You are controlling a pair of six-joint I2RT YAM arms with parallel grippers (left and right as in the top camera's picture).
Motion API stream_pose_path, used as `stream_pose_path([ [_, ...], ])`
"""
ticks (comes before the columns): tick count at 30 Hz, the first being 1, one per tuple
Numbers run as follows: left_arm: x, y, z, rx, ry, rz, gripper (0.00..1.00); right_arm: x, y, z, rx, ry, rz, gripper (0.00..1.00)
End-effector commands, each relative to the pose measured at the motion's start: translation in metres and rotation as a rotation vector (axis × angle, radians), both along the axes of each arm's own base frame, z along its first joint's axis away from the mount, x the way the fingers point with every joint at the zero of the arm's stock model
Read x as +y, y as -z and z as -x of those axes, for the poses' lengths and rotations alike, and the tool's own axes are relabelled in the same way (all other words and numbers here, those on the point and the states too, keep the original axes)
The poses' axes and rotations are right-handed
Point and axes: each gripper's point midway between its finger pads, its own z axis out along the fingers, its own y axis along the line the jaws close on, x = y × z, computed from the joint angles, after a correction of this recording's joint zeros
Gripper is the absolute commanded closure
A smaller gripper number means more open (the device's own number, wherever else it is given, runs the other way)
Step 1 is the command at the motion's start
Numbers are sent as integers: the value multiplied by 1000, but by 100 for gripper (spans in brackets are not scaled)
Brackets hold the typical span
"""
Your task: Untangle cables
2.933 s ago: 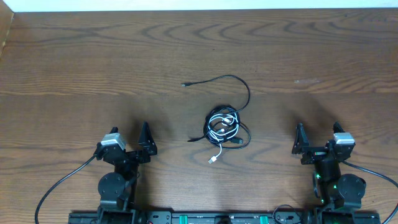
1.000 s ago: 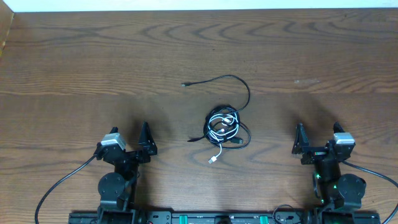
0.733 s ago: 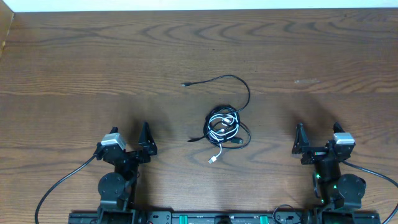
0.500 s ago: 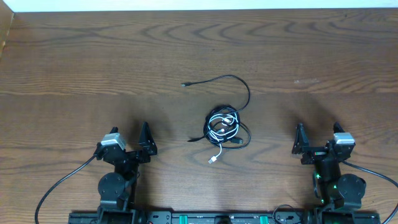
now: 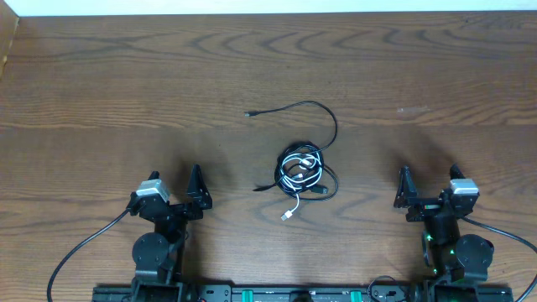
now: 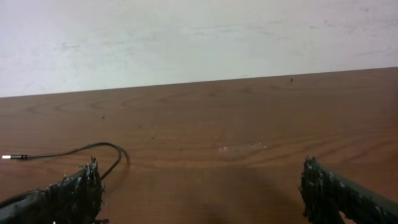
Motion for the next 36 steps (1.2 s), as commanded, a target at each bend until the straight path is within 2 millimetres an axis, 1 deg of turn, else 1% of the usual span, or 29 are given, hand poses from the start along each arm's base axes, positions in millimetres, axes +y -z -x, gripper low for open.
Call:
stream_pose_path([
  [1, 3, 18, 1, 56, -12, -25, 5, -1, 1, 0, 4, 7, -11, 1],
  [10, 3, 17, 1, 55, -11, -25, 5, -1, 1, 0, 4, 8, -11, 1],
  [12, 2, 15, 1, 45, -9, -23, 5, -1, 1, 0, 4, 7, -11, 1],
  [15, 1, 6, 1, 27, 1, -20, 5, -1, 1, 0, 4, 8, -11, 1],
  [19, -5, -13, 3, -12, 37, -14, 5, -1, 1, 0, 4, 7, -11, 1],
  [22, -6, -27, 6, -28, 39, -5, 5, -1, 1, 0, 4, 7, -11, 1],
  [25, -5, -36, 9, -21, 39, -1, 5, -1, 1, 0, 4, 8, -11, 1],
  [30, -6, -50, 15, 47, 35, 43, 5, -1, 1, 0, 4, 8, -11, 1],
  [32, -11, -56, 15, 69, 66, 50, 5, -1, 1, 0, 4, 8, -11, 1],
  [36, -30, -71, 12, 103, 172, 84, 5, -1, 1, 0, 4, 8, -11, 1],
])
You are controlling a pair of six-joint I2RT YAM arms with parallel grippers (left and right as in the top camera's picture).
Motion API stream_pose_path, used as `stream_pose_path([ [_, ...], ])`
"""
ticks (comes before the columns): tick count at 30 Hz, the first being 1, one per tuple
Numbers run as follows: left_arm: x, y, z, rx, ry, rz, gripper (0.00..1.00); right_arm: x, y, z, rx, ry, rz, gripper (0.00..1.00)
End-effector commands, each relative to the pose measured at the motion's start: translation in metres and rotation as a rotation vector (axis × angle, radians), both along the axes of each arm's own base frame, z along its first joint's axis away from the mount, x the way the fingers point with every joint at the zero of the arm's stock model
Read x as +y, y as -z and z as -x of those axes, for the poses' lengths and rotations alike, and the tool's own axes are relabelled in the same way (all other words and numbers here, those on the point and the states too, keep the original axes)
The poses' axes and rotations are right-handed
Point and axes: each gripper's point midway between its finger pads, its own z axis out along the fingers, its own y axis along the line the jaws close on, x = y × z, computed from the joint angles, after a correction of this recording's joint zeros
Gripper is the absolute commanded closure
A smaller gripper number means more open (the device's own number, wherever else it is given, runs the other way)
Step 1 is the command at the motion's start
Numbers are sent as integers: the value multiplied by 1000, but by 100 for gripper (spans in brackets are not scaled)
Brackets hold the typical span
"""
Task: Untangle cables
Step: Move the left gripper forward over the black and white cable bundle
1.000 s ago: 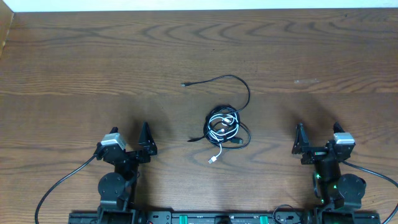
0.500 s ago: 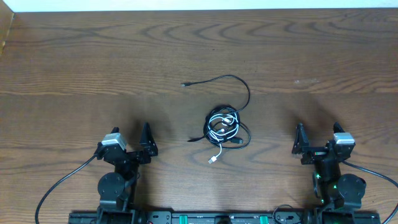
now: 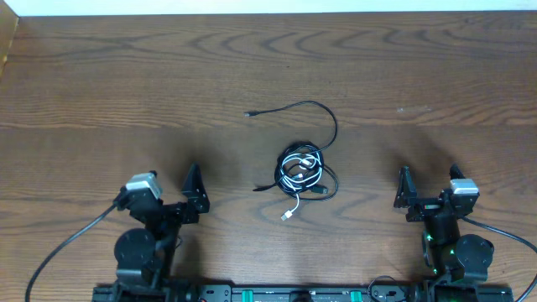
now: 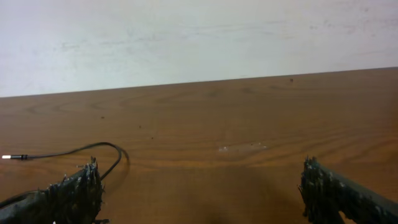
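A tangle of black and white cables (image 3: 302, 172) lies at the table's middle. One black cable (image 3: 317, 107) loops away from it to the far side and ends in a plug (image 3: 250, 112). A white plug (image 3: 288, 216) sticks out on the near side. My left gripper (image 3: 172, 191) is near the front edge, left of the tangle, open and empty. My right gripper (image 3: 429, 186) is to the tangle's right, open and empty. In the right wrist view the right gripper (image 4: 202, 190) has its fingers wide apart, and the black cable (image 4: 99, 147) curves at far left.
The wooden table (image 3: 101, 101) ends at a pale wall (image 4: 199, 37) on the far side. The arm bases and their black supply cables (image 3: 71, 256) are along the front edge.
My left wrist has shifted a little to the left and turned slightly. The right arm and the cables lie as before.
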Motion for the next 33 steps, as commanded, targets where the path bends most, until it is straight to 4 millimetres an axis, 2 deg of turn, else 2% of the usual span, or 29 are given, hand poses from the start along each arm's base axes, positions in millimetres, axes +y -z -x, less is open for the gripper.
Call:
stream_pose_path([
  [1, -21, -21, -1, 17, 113, 52, 5, -1, 1, 0, 4, 8, -11, 1],
  [9, -55, -23, -13, 171, 293, 125, 5, -1, 1, 0, 4, 8, -11, 1],
  [15, -73, -26, -26, 270, 385, 176, 5, -1, 1, 0, 4, 8, -11, 1],
  [21, -78, -25, -36, 314, 407, 191, 5, -1, 1, 0, 4, 8, -11, 1],
  [33, -78, -30, -36, 319, 408, 191, 5, -1, 1, 0, 4, 8, -11, 1],
])
